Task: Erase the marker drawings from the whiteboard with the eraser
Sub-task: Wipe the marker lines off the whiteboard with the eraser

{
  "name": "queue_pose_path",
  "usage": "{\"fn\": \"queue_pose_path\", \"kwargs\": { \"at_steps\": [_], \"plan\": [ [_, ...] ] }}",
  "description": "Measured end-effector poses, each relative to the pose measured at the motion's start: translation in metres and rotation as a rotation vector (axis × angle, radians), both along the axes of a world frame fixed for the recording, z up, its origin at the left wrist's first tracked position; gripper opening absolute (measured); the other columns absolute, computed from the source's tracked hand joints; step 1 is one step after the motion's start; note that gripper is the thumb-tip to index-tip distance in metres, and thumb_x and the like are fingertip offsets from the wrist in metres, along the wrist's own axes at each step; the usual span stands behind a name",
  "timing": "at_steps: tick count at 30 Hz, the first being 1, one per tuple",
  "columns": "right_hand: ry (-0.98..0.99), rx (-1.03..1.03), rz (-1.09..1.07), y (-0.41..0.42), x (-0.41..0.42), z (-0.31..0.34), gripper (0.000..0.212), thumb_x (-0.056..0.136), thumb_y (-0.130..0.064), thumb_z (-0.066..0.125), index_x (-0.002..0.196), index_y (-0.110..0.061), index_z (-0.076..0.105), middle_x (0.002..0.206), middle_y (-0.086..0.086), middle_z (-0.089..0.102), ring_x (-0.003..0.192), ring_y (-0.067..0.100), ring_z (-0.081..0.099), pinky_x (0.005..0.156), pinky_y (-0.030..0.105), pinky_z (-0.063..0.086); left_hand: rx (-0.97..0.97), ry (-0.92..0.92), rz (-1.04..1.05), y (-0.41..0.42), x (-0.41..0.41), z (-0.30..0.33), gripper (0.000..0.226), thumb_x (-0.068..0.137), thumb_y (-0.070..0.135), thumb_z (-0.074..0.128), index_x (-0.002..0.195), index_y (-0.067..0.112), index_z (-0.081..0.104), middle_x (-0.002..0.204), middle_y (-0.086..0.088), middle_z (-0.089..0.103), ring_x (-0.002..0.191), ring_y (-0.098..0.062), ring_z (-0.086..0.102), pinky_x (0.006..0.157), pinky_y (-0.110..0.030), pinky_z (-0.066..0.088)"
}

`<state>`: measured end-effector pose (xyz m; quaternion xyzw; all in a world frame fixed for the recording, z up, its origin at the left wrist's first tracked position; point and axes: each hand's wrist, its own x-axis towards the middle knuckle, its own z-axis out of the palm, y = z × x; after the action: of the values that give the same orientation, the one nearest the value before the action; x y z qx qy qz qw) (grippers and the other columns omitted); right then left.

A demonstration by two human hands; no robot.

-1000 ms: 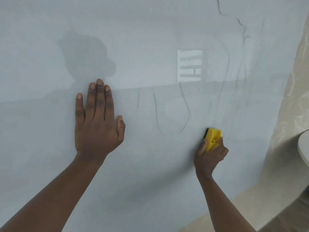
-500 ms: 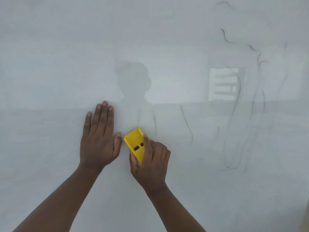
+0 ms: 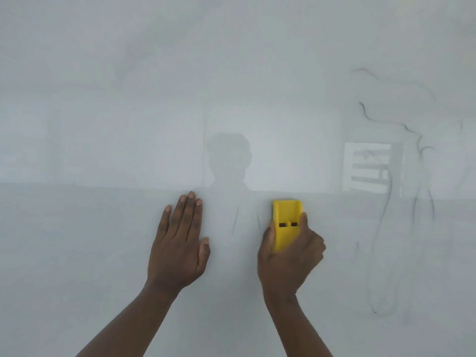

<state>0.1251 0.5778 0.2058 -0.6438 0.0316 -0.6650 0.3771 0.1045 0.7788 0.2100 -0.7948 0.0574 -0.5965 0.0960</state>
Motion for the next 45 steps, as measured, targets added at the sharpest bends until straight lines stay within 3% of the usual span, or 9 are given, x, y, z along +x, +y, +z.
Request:
{"fn": "queue_pose_path", "kwargs": {
  "at_steps": [4, 7, 13, 16, 22, 26, 34, 42, 45],
  "plan": [
    [-0.099, -0.456, -0.045, 0.056, -0.009, 0.009, 0.059, 0.088, -0.044, 0.062, 0.133, -0.008, 0.05, 0.101, 0.013, 0.061, 0.091, 0.032, 0.053, 0.073, 0.042, 0.041, -0.002, -0.013, -0.029, 0.001, -0.001, 0.002, 0.071, 0.096, 0.035, 0.035, 0.157, -0.001, 0.023, 0.166, -0.019, 0.02, 0.156, -0.031, 0.019, 0.127, -0.05, 0.02],
    [-0.147, -0.542, -0.11, 0.044, -0.003, 0.02, 0.057, 0.089, -0.044, 0.062, 0.132, -0.009, 0.051, 0.099, 0.012, 0.061, 0.089, 0.031, 0.053, 0.072, 0.042, 0.04, -0.01, -0.006, -0.056, 0.002, 0.0, 0.0, 0.071, 0.095, 0.034, 0.037, 0.157, 0.0, 0.025, 0.166, -0.017, 0.022, 0.156, -0.03, 0.021, 0.126, -0.05, 0.02],
    [0.046, 0.162, -0.159, -0.044, 0.012, 0.056, 0.062, 0.09, -0.049, 0.05, 0.137, -0.009, 0.04, 0.108, 0.023, 0.05, 0.102, 0.043, 0.05, 0.082, 0.054, 0.046, -0.021, 0.004, -0.095, 0.004, 0.002, -0.002, 0.074, 0.095, 0.034, 0.038, 0.159, 0.002, 0.019, 0.168, -0.015, 0.019, 0.157, -0.028, 0.016, 0.129, -0.047, 0.013],
    [0.088, 0.241, -0.151, -0.036, 0.008, 0.062, 0.064, 0.09, -0.048, 0.048, 0.137, -0.006, 0.04, 0.11, 0.024, 0.049, 0.104, 0.045, 0.049, 0.086, 0.058, 0.045, -0.03, 0.018, -0.113, 0.006, 0.002, -0.001, 0.074, 0.095, 0.034, 0.039, 0.159, 0.002, 0.019, 0.168, -0.015, 0.019, 0.157, -0.028, 0.016, 0.128, -0.048, 0.016],
    [-0.011, -0.323, -0.154, 0.025, -0.01, 0.05, 0.06, 0.088, -0.041, 0.059, 0.134, -0.003, 0.049, 0.1, 0.014, 0.052, 0.091, 0.031, 0.048, 0.074, 0.041, 0.041, -0.045, 0.023, -0.181, 0.006, -0.003, -0.002, 0.072, 0.092, 0.03, 0.043, 0.157, 0.001, 0.027, 0.167, -0.015, 0.022, 0.156, -0.03, 0.022, 0.125, -0.052, 0.022],
    [-0.067, -0.429, -0.169, 0.014, -0.006, 0.082, 0.059, 0.087, -0.045, 0.058, 0.131, -0.006, 0.052, 0.099, 0.01, 0.054, 0.09, 0.029, 0.052, 0.072, 0.04, 0.042, -0.097, -0.028, -0.218, -0.015, -0.002, 0.047, 0.071, 0.094, 0.031, 0.037, 0.158, 0.002, 0.024, 0.168, -0.016, 0.021, 0.156, -0.03, 0.019, 0.126, -0.052, 0.021],
    [-0.14, -0.287, -0.18, -0.068, 0.013, 0.19, 0.059, 0.089, -0.047, 0.051, 0.131, -0.006, 0.052, 0.099, 0.011, 0.053, 0.089, 0.031, 0.052, 0.074, 0.04, 0.044, -0.064, -0.074, -0.217, -0.092, 0.013, 0.17, 0.07, 0.094, 0.031, 0.04, 0.157, 0.001, 0.028, 0.167, -0.017, 0.023, 0.156, -0.029, 0.02, 0.126, -0.051, 0.024],
    [0.037, 0.331, -0.191, -0.205, 0.042, 0.248, 0.056, 0.09, -0.042, 0.058, 0.128, -0.003, 0.044, 0.116, 0.024, 0.05, 0.107, 0.044, 0.05, 0.086, 0.051, 0.042, -0.106, -0.133, -0.109, -0.105, 0.027, 0.181, 0.071, 0.096, 0.035, 0.028, 0.157, -0.001, 0.025, 0.166, -0.019, 0.023, 0.156, -0.031, 0.021, 0.125, -0.053, 0.024],
    [0.02, 0.348, -0.173, -0.21, 0.044, 0.265, 0.056, 0.09, -0.041, 0.058, 0.128, -0.003, 0.044, 0.118, 0.024, 0.05, 0.109, 0.044, 0.049, 0.089, 0.051, 0.04, -0.115, -0.14, -0.093, -0.109, 0.025, 0.181, 0.071, 0.096, 0.035, 0.028, 0.157, -0.001, 0.025, 0.166, -0.018, 0.023, 0.156, -0.031, 0.021, 0.125, -0.053, 0.024]
  ]
}}
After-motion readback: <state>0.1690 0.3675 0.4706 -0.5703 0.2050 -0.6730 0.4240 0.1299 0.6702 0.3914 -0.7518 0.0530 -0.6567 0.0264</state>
